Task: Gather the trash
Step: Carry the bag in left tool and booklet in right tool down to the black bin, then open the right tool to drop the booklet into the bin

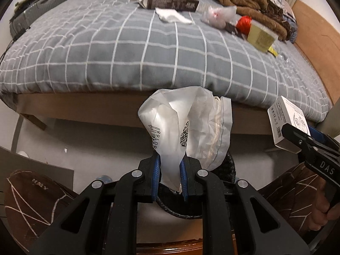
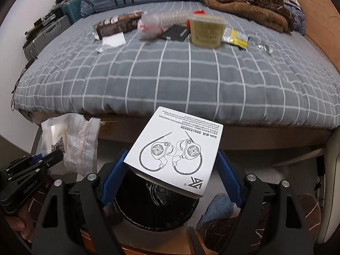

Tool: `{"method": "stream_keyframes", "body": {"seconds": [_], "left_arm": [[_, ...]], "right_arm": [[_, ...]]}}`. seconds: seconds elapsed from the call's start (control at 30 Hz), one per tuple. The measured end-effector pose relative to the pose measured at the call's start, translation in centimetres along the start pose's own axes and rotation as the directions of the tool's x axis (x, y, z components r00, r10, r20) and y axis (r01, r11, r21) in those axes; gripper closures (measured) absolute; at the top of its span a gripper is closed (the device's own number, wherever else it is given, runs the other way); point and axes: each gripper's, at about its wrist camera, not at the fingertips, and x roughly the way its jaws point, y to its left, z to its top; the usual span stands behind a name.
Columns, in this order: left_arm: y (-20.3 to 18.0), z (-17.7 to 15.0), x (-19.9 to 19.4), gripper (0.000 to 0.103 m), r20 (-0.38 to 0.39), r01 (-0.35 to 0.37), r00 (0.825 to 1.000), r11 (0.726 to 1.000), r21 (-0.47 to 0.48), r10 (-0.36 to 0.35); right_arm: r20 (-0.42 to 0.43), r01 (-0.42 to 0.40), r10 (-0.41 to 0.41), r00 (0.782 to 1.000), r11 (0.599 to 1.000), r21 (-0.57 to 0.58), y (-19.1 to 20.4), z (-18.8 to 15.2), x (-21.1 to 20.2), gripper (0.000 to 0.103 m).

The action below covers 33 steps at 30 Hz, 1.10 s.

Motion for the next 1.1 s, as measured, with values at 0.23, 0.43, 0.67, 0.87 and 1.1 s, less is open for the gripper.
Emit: {"method": "stream_keyframes", "body": {"seconds": [0.23,0.43,0.67,0.87,1.1], "left_arm": [[0.2,-1.1,3.4,0.087,-0.064,-0.014,0.998,1.000,0.000,0.014],[0.6,-1.4,6.2,0.087,-0.114,-0.026,0.993,1.000,-0.012,0.024],[0.7,-1.1,8.5,0.087,-0.142,-0.047,0.989,0.999,-0.013,0.045],[1.0,-1.4,11.1,0.087,-0.192,-0.074,0.979,0.997,-0.013,0.070],[1.7,-1.5,13.1,0.087,-0.210,-0.104,0.973,0.994,-0.013,0.099]], "right_arm": [[-0.066,0.002,-0.002,0.998,1.000,0.008,0.1,-1.5,3.3,0.025],[-0.118,0.000,0.000,0.993,1.000,-0.001,0.6,-2.2,6.2,0.025],[-0.183,-0.010,0.012,0.983,1.000,0.015,0.6,-2.8,9.3,0.025],[-0.237,-0.013,0.017,0.971,1.000,0.017,0.5,-3.7,12.3,0.025],[-0.287,-0.022,0.022,0.958,1.000,0.004,1.2,-4.3,15.1,0.025]]}}
